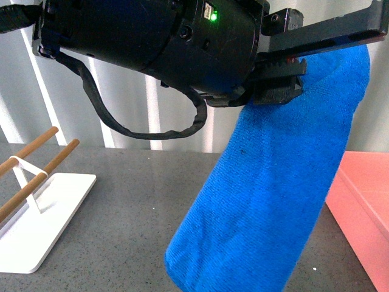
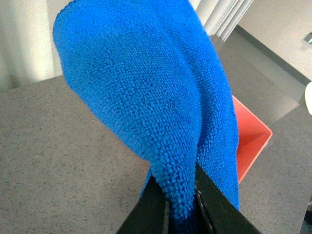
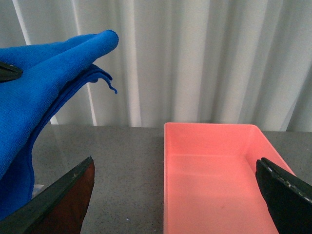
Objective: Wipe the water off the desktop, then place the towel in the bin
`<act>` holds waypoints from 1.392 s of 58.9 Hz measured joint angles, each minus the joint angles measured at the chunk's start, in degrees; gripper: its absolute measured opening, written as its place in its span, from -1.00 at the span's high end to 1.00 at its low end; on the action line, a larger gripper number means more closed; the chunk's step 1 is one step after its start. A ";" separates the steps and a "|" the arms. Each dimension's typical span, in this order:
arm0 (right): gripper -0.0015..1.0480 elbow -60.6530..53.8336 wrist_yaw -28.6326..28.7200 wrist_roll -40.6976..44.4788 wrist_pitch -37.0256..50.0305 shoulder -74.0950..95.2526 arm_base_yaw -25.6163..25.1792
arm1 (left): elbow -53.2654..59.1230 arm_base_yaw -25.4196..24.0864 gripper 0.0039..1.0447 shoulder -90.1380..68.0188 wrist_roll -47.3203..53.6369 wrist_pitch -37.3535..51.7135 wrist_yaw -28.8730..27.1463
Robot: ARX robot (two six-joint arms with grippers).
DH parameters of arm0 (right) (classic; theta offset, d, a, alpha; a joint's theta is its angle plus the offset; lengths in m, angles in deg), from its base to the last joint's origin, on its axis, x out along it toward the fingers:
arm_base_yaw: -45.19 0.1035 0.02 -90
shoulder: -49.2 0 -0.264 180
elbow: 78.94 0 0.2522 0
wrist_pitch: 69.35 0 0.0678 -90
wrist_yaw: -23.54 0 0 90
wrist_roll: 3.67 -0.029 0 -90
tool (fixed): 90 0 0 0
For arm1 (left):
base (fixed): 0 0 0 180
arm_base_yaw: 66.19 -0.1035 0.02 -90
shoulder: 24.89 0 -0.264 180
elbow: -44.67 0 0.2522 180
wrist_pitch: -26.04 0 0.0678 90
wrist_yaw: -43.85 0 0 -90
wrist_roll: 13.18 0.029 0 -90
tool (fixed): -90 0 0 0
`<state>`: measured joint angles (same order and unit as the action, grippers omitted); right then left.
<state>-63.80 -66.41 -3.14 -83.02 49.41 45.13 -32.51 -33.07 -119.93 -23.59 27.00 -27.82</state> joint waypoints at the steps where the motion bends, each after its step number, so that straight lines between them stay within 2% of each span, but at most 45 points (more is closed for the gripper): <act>1: -0.87 0.00 0.00 0.00 -0.02 0.00 0.00 | 0.15 0.09 0.91 0.00 -0.44 0.46 0.17; 7: -0.87 0.15 1.49 0.37 -0.57 0.44 -0.39 | 0.44 0.46 0.91 0.00 -1.51 1.07 0.11; 11: -0.87 2.75 14.69 5.66 -5.73 5.92 -4.98 | 0.48 0.57 0.91 0.00 -1.77 1.07 -0.13; 12: -0.87 3.52 19.08 7.58 -5.46 8.96 -6.71 | 0.48 0.59 0.91 0.00 -1.86 1.07 -0.26; 15: -0.87 5.53 27.15 10.08 -1.97 16.76 -10.08 | 0.50 0.70 0.91 0.00 -1.95 1.07 -0.31; 21: -0.87 10.93 33.29 10.27 7.30 30.40 -13.33 | 0.50 1.07 0.91 0.00 -1.95 1.07 -0.28; 28: -0.87 16.37 34.45 9.70 15.76 43.93 -13.66 | 0.50 0.98 0.91 0.02 -2.56 0.74 -0.35; 36: -0.87 18.05 35.23 9.60 18.29 54.80 -12.07 | 0.28 1.11 0.91 0.04 -3.32 -0.59 -0.42; 43: -0.87 17.00 36.11 10.71 18.32 57.83 -8.72 | -0.11 1.27 0.91 0.04 -4.07 -1.22 -0.55; 53: -0.87 14.78 37.05 11.87 21.18 58.53 -1.42 | -1.51 1.73 0.91 0.04 -5.33 -2.01 -0.74; 61: -0.87 14.71 34.36 11.72 26.12 62.73 2.69 | -2.10 2.23 0.91 0.04 -6.05 -2.71 -1.09; 82: -0.87 20.39 34.84 9.11 33.55 73.26 9.68 | -3.52 3.52 0.91 0.04 -7.69 -4.39 -0.76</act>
<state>-43.40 -31.57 5.97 -49.47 122.68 54.81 -36.03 -29.55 -119.89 -31.28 22.61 -28.59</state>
